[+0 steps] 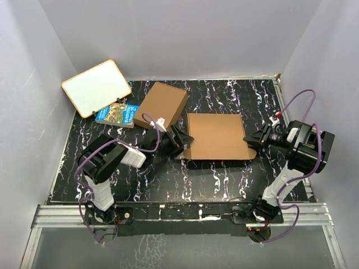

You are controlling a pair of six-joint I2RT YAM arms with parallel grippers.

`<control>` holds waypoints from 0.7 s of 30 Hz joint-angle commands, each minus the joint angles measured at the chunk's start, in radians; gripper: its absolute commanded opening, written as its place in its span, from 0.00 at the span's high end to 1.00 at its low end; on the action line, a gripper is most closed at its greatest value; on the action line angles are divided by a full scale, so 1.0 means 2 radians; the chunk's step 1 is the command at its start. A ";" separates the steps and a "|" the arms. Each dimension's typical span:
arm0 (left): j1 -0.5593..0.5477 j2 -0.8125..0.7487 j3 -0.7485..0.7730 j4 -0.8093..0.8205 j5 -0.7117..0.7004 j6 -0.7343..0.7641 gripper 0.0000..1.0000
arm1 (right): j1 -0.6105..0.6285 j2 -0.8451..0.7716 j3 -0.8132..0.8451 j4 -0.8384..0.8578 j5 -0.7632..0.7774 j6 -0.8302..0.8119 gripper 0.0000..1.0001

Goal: Fold the paper box

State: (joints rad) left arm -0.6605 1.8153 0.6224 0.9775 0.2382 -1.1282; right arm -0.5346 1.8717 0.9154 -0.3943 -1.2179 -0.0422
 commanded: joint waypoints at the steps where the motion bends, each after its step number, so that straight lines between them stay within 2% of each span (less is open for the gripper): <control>1: -0.013 0.009 0.010 0.055 -0.039 -0.026 0.03 | -0.011 0.022 0.003 0.006 0.090 -0.033 0.78; 4: -0.021 0.020 0.013 0.072 -0.053 -0.040 0.04 | -0.010 0.021 0.003 0.006 0.090 -0.033 0.78; 8: -0.026 0.030 0.010 0.107 -0.070 -0.070 0.11 | -0.011 0.023 0.003 0.005 0.089 -0.035 0.77; 15: -0.032 0.032 0.021 0.102 -0.076 -0.085 0.27 | -0.012 0.026 0.008 -0.003 0.082 -0.043 0.76; 19: -0.032 0.033 0.019 0.110 -0.077 -0.093 0.46 | -0.011 0.025 0.011 -0.008 0.076 -0.050 0.75; 21: -0.032 0.033 0.019 0.111 -0.078 -0.095 0.48 | -0.011 0.025 0.014 -0.012 0.070 -0.056 0.74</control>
State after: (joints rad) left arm -0.7177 1.8893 0.6353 1.1355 0.1001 -1.2861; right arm -0.5484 1.8877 0.9287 -0.4236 -1.2335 -0.0570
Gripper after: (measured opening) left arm 0.575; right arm 0.271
